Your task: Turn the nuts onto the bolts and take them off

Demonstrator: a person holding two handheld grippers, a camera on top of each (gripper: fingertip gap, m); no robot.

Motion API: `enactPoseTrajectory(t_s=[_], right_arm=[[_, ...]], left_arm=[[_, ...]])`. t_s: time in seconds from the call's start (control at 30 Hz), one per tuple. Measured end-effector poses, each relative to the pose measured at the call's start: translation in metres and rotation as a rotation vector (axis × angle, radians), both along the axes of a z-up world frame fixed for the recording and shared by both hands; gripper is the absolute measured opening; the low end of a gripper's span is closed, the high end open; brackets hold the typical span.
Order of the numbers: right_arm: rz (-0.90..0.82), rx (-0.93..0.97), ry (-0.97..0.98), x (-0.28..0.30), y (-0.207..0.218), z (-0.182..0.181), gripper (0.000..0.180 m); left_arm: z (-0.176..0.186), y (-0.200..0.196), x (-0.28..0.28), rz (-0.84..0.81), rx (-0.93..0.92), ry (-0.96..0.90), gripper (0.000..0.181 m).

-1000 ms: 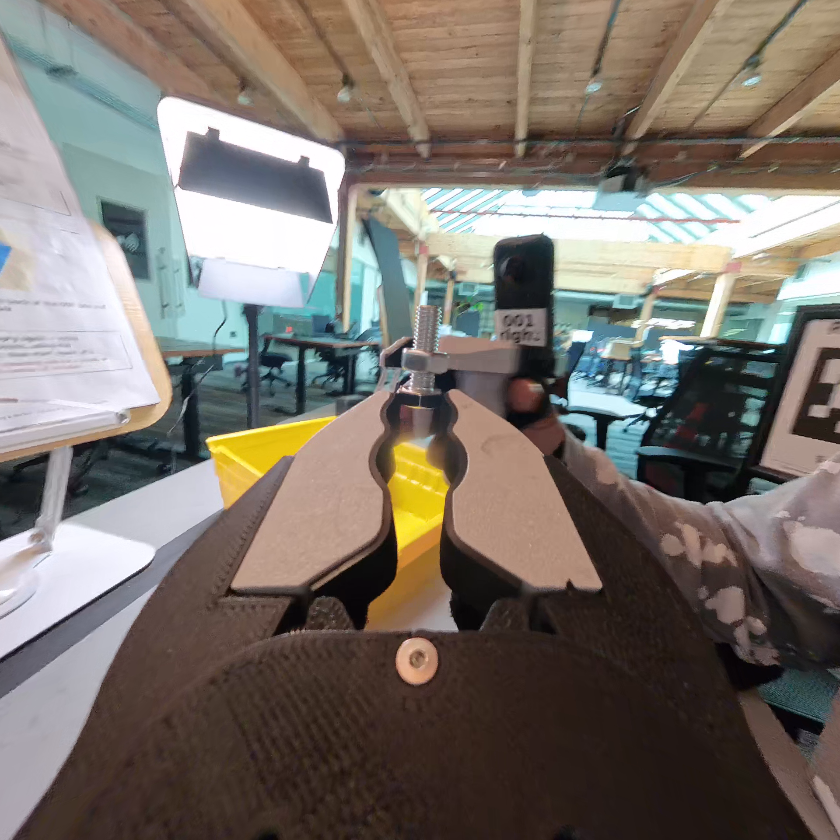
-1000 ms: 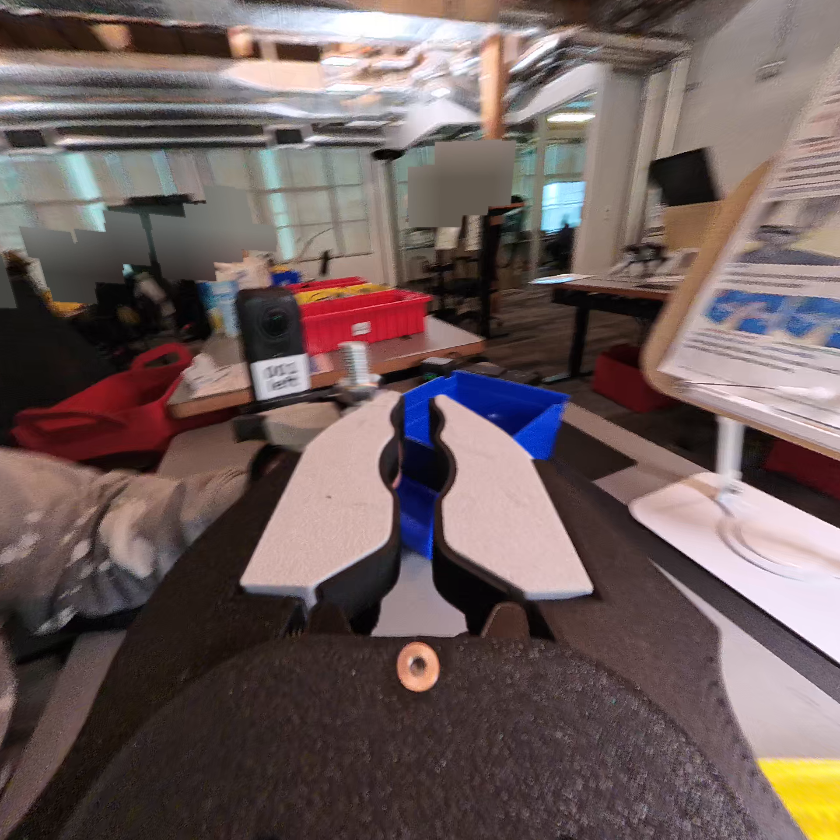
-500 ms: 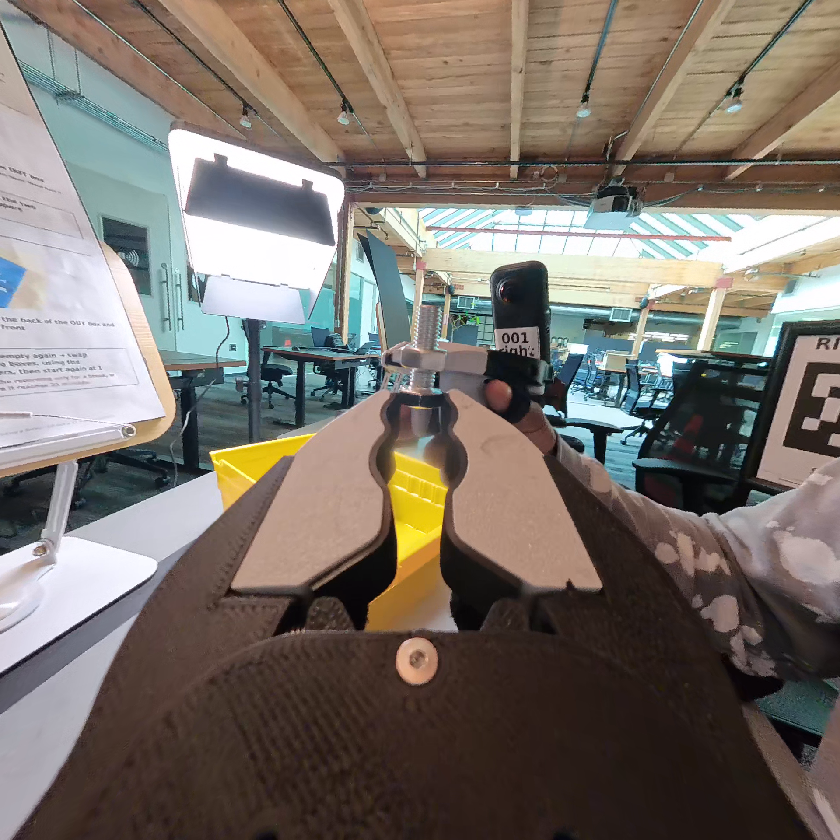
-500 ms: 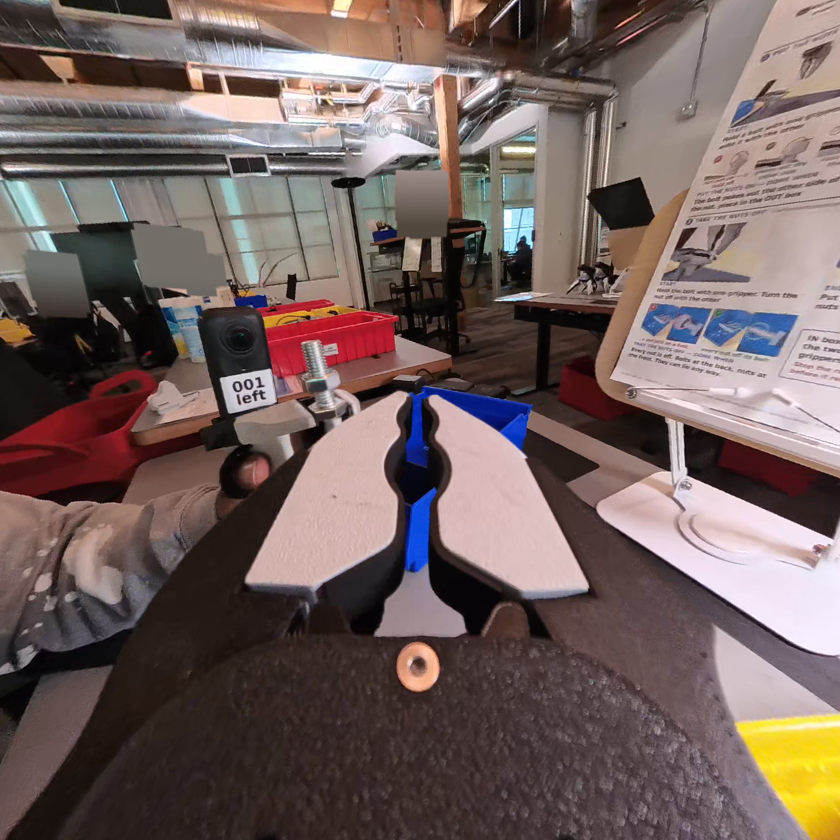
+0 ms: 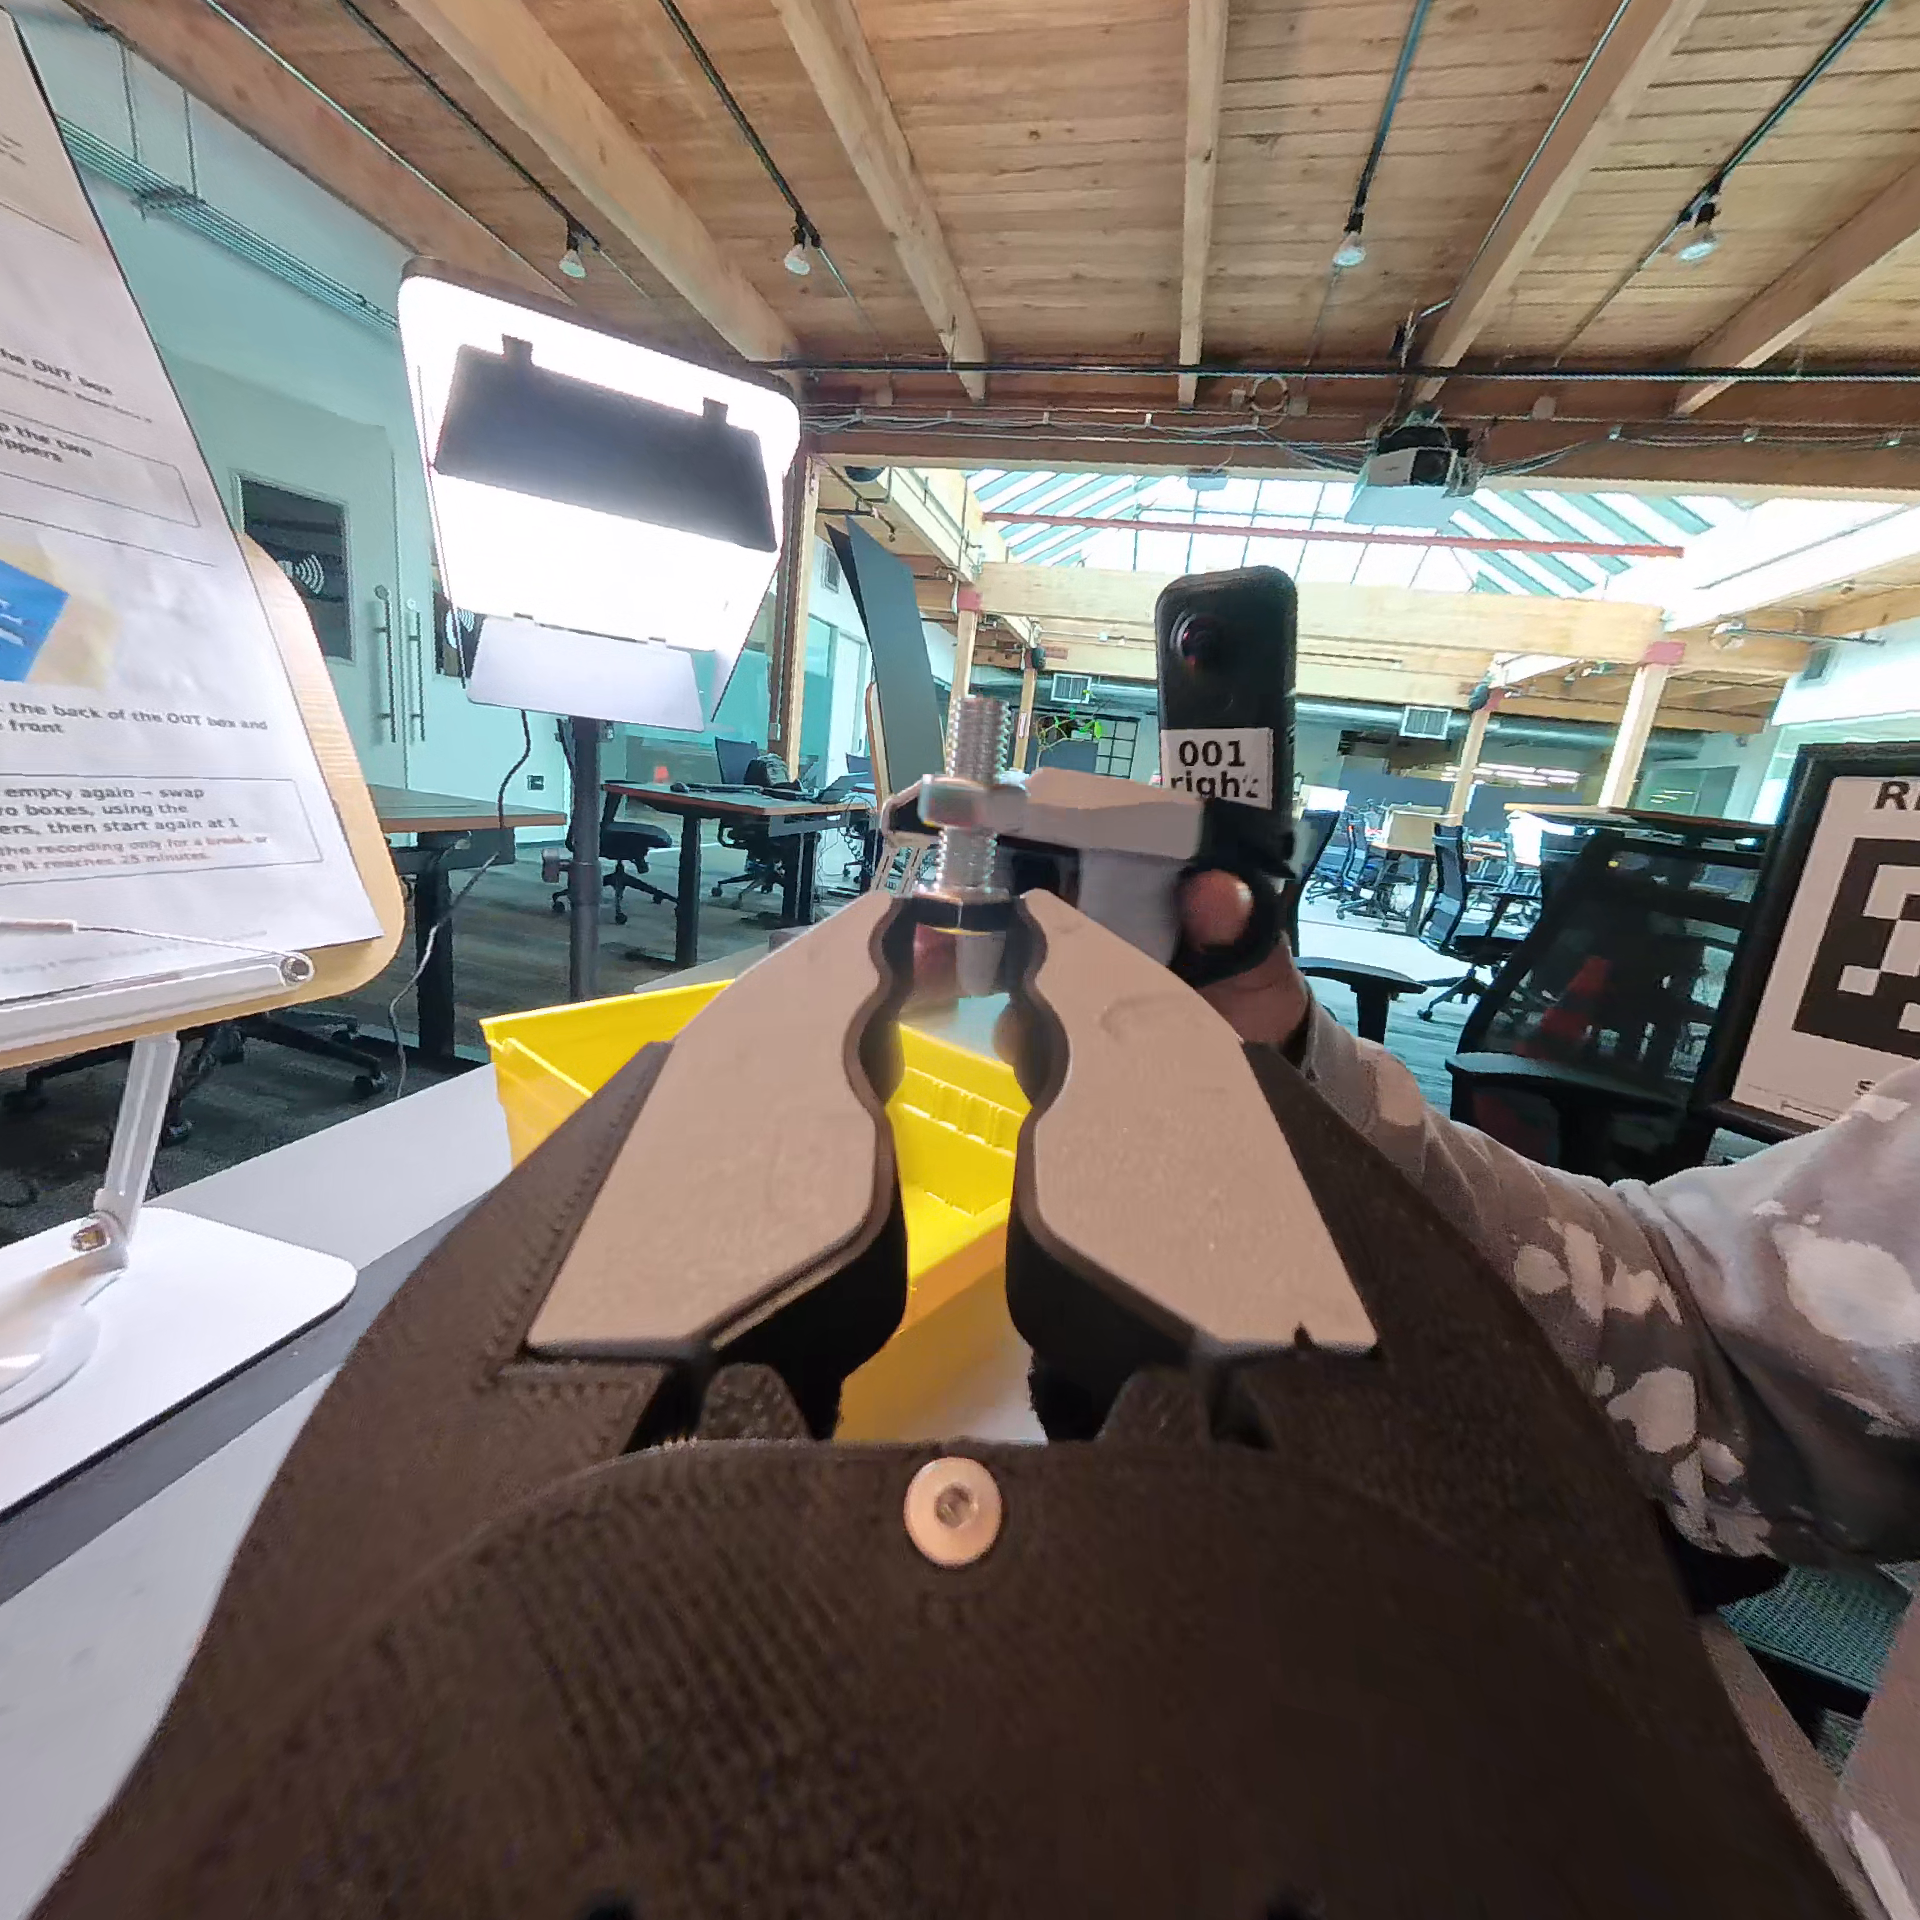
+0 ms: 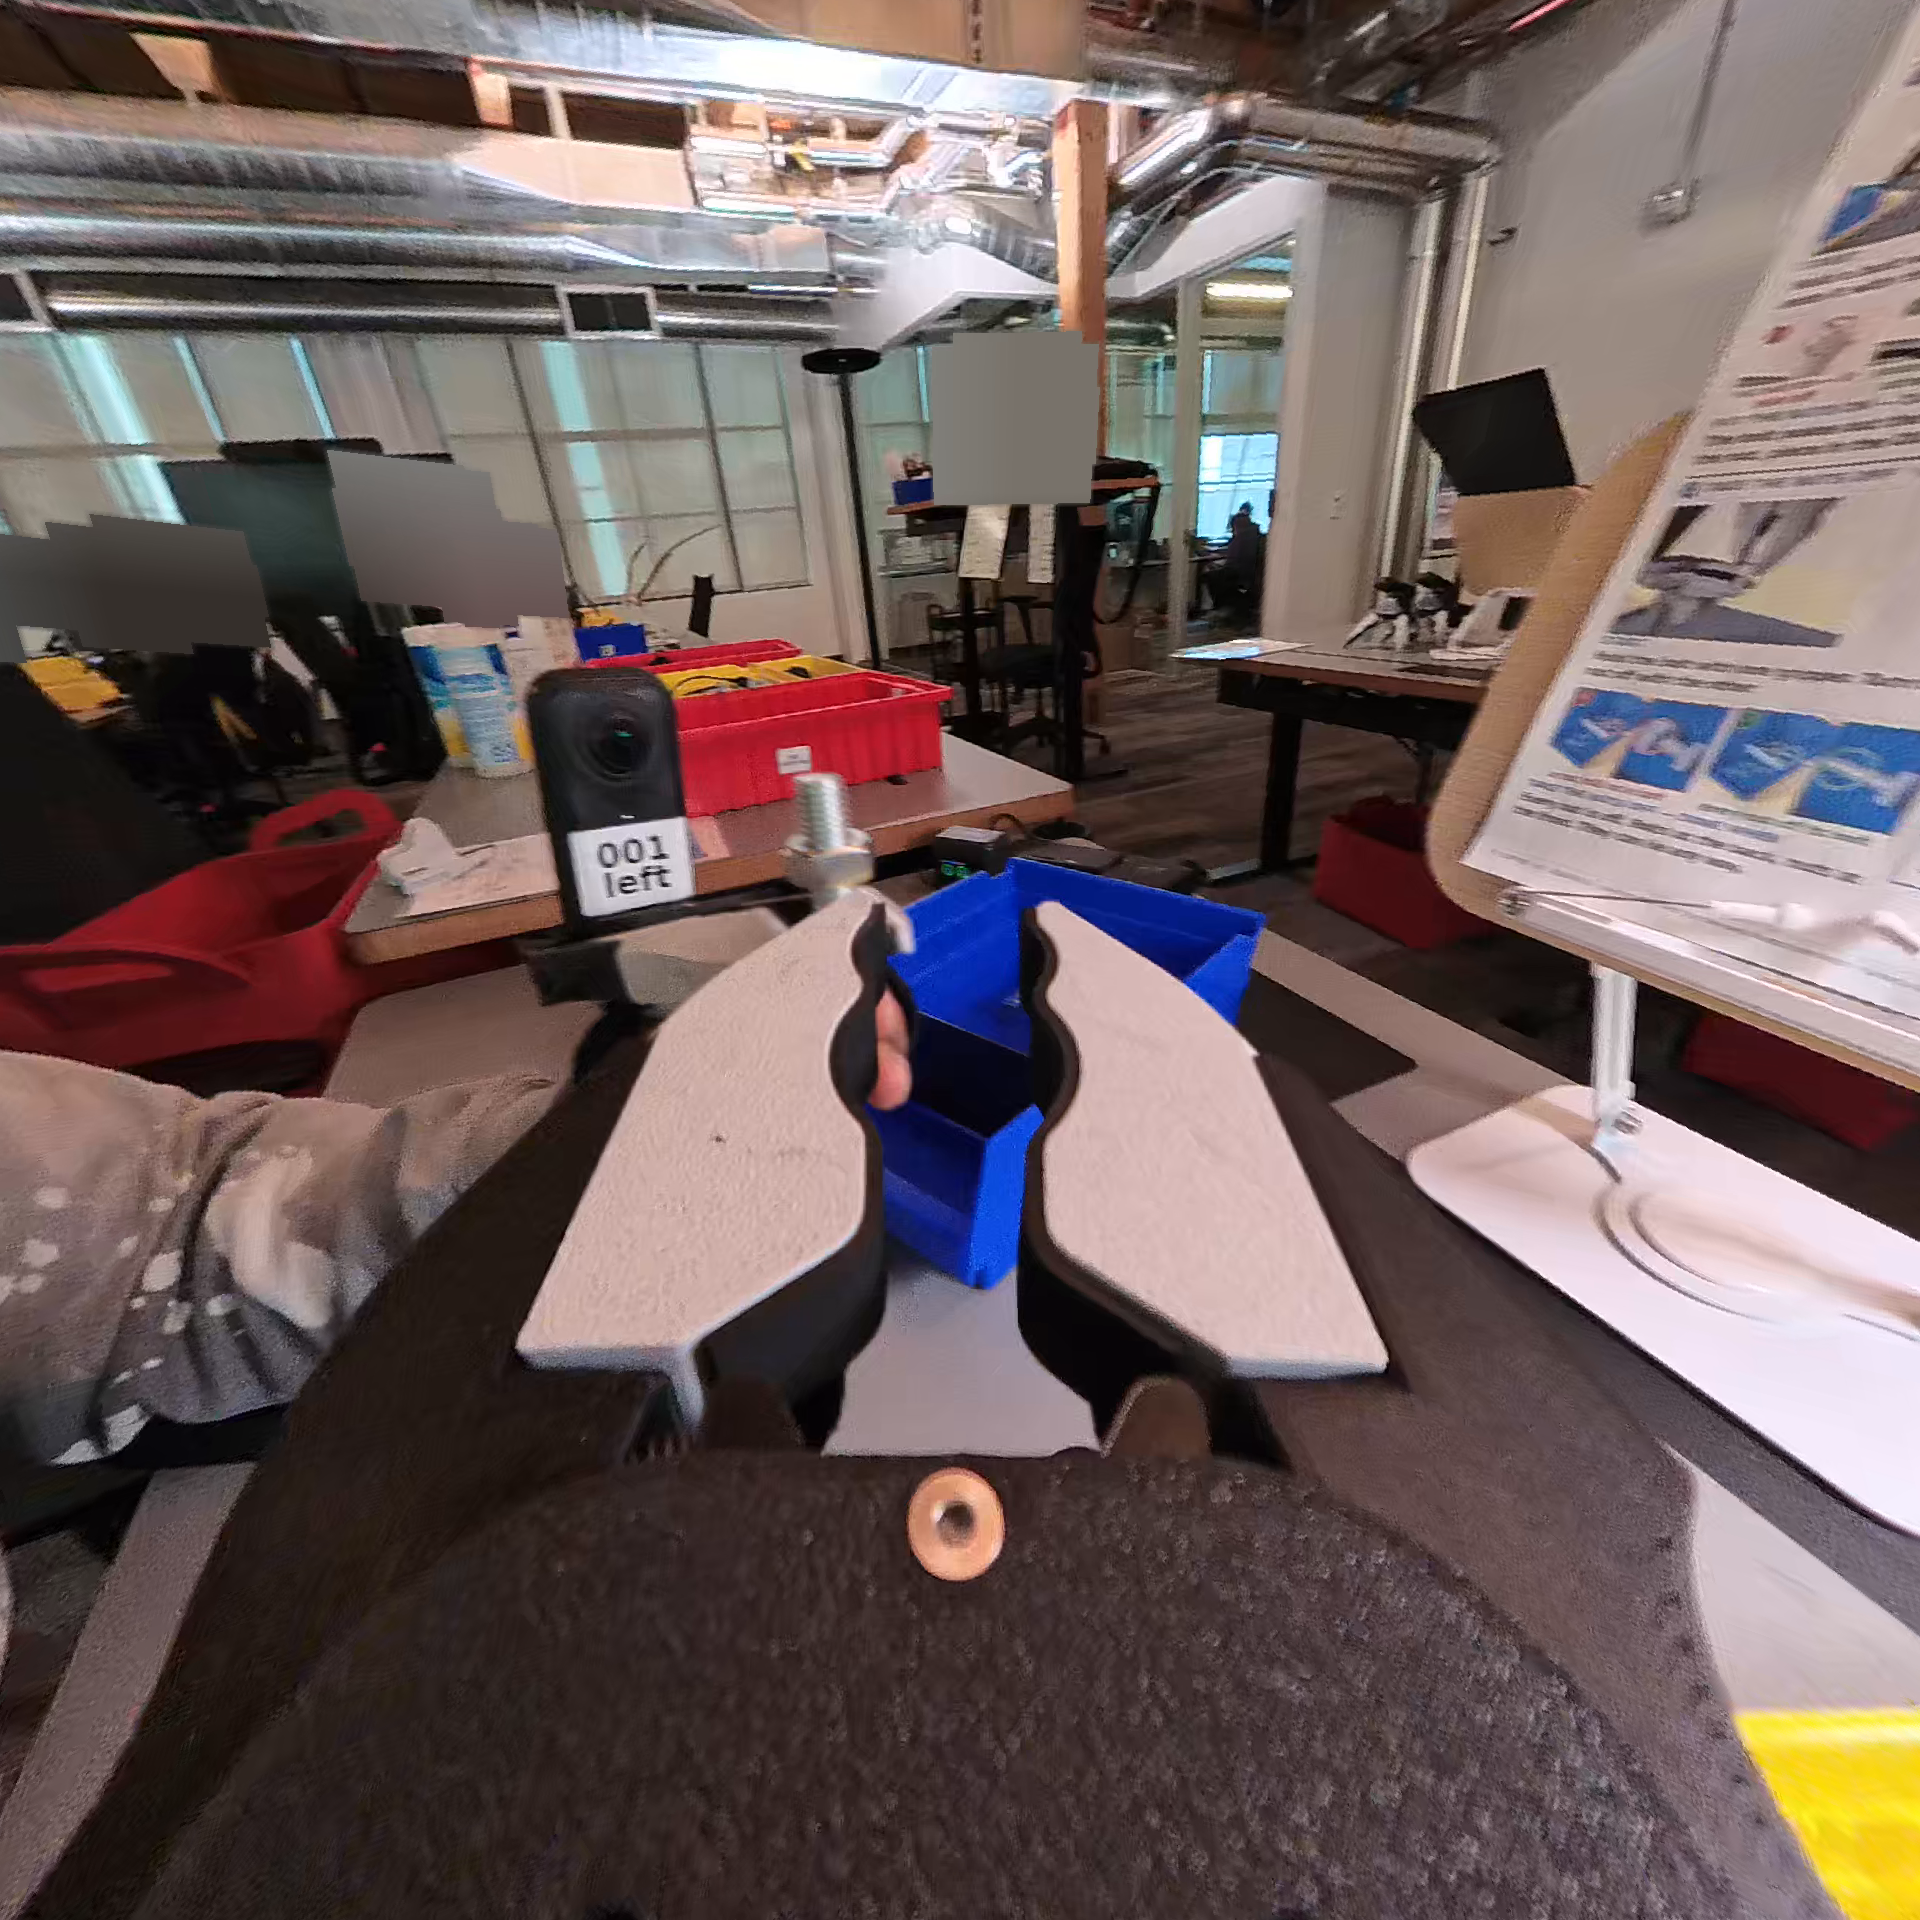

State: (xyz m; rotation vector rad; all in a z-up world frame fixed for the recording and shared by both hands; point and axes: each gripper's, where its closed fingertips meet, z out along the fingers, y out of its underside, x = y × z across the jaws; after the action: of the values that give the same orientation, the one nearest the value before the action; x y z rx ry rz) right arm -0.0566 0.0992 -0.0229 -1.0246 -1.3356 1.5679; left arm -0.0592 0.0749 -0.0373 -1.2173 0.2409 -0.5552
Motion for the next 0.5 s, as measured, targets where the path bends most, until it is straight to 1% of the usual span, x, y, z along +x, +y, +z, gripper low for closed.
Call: enactPoseTrajectory(t_s=[0.1,0.2,0.23,0.27,0.3,0.33,0.37,0.4,0.5], right_arm=[[0.07,-0.008,-0.002,-0.004,-0.024,-0.001,0.033],[0.063,-0.027,-0.003,-0.008,-0.021,-0.004,0.031],[0.061,-0.045,0.0,-0.006,-0.016,-0.003,0.022],[-0.002,-0.072,0.006,-0.007,-0.002,-0.002,0.003],[-0.038,-0.073,0.026,-0.005,0.007,0.0,0.002],[-0.039,-0.066,0.026,-0.003,0.01,0.0,0.004],[-0.029,-0.06,0.016,-0.003,0.009,0.0,0.013],[-0.015,-0.056,0.016,-0.002,0.006,0.0,0.017],[0.051,-0.041,0.013,-0.003,-0.013,0.0,0.03]], left_arm=[[-0.007,0.004,0.005,-0.006,-0.019,0.007,0.018],[-0.006,0.004,0.007,-0.006,-0.018,0.009,0.018],[-0.005,0.003,0.004,-0.002,-0.02,0.001,0.018],[-0.001,0.0,0.003,-0.025,0.005,-0.011,0.018],[0.0,-0.001,0.001,-0.024,0.001,-0.019,0.018],[0.001,-0.001,0.0,-0.015,0.004,-0.007,0.018],[0.002,-0.002,0.0,-0.006,0.009,0.004,0.018],[0.002,-0.001,0.001,-0.005,0.007,0.003,0.018],[-0.003,0.002,0.002,-0.003,-0.009,0.003,0.018]])
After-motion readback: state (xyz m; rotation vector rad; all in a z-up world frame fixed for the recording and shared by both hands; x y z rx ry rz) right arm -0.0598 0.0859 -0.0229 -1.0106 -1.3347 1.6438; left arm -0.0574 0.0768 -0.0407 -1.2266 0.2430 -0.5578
